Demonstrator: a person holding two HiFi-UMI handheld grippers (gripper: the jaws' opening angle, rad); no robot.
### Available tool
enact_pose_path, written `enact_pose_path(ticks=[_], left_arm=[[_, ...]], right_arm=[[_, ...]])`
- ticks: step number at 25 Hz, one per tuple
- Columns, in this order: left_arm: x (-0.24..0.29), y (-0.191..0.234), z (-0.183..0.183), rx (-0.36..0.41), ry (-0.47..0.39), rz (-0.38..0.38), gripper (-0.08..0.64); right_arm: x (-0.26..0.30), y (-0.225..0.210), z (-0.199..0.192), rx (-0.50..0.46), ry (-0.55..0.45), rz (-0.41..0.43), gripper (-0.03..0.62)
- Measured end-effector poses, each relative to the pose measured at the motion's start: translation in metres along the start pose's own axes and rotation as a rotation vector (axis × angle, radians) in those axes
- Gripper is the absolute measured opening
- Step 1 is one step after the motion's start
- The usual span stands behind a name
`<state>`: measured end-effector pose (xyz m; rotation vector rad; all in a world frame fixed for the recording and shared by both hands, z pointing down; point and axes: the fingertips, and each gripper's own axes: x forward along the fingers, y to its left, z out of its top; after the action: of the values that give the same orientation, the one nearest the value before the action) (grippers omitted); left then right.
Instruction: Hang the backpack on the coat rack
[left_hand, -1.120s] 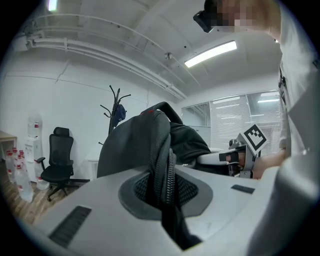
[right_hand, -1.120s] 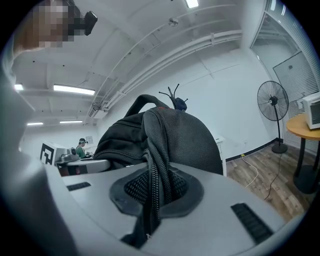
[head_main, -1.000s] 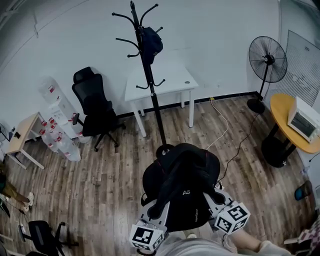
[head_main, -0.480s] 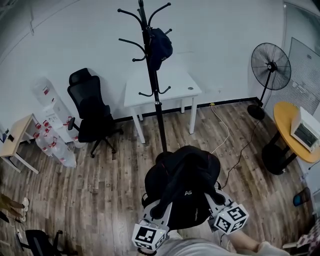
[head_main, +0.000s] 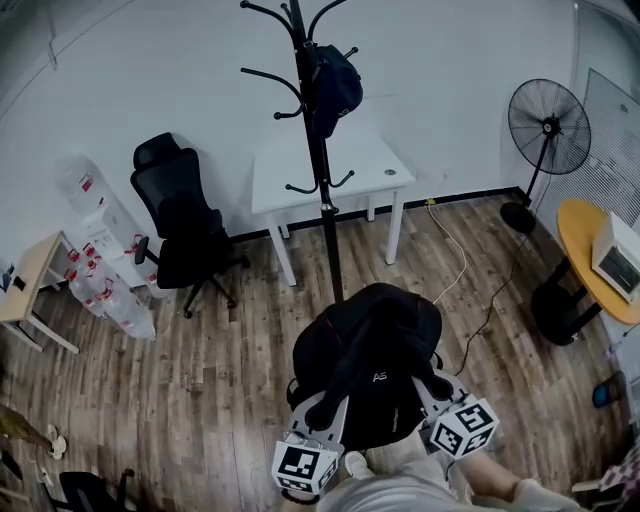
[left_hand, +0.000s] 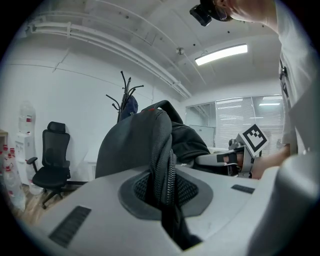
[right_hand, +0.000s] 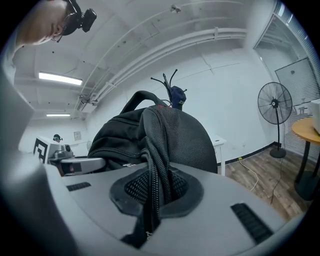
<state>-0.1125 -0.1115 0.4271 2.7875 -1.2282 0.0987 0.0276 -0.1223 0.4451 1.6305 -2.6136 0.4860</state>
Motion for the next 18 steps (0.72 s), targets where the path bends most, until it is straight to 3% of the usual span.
enact_pose_path(ticks=[18], left_arm=[[0.089, 0.079, -0.02, -0.039, 0.08, 0.028, 0.029]], right_arm=[[0.106, -0.055, 0.004, 0.0, 0.064, 0.017, 0.029]])
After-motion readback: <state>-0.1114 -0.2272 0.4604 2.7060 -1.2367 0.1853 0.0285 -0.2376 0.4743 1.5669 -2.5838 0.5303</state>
